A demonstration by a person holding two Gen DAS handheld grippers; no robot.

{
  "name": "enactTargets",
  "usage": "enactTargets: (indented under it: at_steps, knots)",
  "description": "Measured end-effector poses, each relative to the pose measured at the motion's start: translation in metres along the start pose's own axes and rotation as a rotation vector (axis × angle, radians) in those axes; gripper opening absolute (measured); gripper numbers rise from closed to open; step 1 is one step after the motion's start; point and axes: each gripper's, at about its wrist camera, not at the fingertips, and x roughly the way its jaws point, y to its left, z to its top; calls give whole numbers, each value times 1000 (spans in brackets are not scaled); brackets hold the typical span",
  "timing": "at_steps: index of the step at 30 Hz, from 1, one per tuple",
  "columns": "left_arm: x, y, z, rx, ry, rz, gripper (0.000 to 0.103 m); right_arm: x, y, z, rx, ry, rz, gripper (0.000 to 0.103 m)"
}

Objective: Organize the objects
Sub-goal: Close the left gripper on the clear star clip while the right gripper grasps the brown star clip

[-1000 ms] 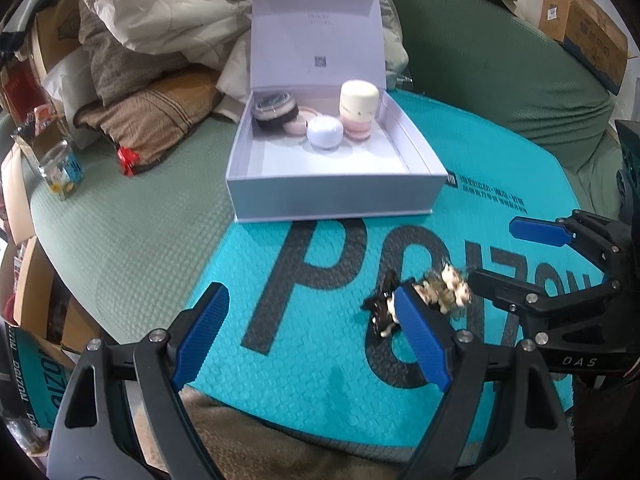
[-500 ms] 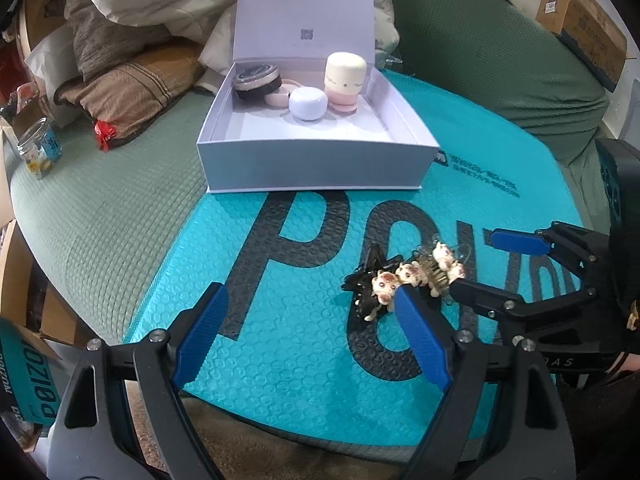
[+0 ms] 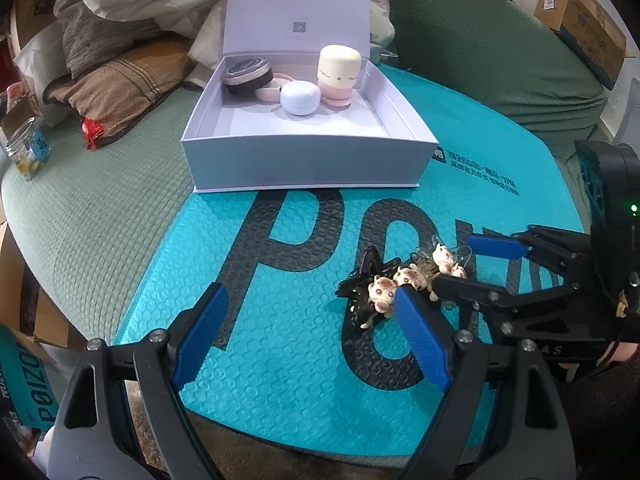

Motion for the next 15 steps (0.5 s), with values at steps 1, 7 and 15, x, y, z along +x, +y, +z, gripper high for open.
enactTargets:
  at_steps: [1, 7, 15]
  knots:
    - [1, -1, 0, 3, 1, 8, 84, 0, 0, 0, -5, 1, 0, 42]
    - [7, -5, 3, 21, 9, -21, 84, -1, -4, 0, -4, 8, -13, 42]
    - [23, -22, 3, 76, 39, -67, 84, -9, -18, -9, 14, 14, -41, 42]
